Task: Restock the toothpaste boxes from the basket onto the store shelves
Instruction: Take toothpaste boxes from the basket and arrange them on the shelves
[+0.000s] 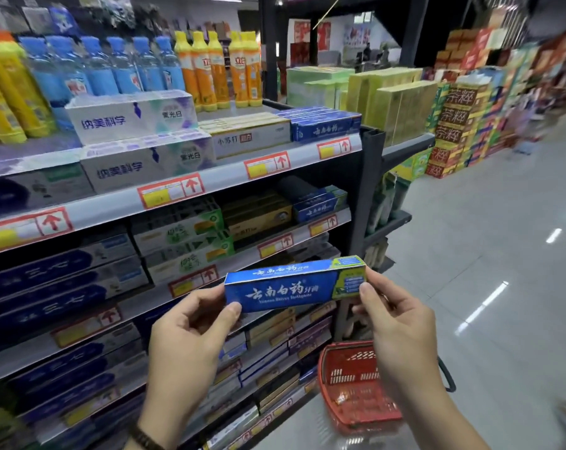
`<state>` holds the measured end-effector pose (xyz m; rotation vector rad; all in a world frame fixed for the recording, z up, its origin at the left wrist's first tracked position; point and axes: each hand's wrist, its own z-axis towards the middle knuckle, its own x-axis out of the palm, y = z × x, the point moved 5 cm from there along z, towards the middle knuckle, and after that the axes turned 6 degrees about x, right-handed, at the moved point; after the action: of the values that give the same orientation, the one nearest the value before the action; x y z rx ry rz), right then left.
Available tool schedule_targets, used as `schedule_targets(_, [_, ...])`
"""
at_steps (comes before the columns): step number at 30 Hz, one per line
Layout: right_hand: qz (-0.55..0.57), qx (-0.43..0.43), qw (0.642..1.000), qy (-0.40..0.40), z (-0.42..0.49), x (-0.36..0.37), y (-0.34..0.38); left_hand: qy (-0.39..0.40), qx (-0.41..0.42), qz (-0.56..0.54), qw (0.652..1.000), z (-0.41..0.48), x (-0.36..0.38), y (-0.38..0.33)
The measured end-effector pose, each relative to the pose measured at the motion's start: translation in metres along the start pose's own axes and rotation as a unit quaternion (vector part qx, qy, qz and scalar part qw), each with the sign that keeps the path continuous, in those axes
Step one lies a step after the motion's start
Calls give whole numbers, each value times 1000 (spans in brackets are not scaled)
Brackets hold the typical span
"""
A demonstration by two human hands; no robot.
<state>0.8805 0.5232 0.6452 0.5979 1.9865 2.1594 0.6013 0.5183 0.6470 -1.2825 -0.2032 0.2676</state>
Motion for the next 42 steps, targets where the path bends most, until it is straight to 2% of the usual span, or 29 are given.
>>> schedule_targets(12, [-22,-23,998,-61,65,5,-4,36,19,12,999,65,42,19])
schedule_targets(18, [-16,-24,999,-46,122,2,-16,4,23,72,997,89,72,33])
schedule_targets(30, [-29,-18,999,25,262,-3,-31,-57,-16,48,997,138,166,60])
schedule_targets(36, [-88,-36,995,23,324,-2,-38,-74,1,116,991,158,204,74])
schedule_targets(42, [-117,-30,991,63,360,16,-42,-77,-7,91,993,177,231,78])
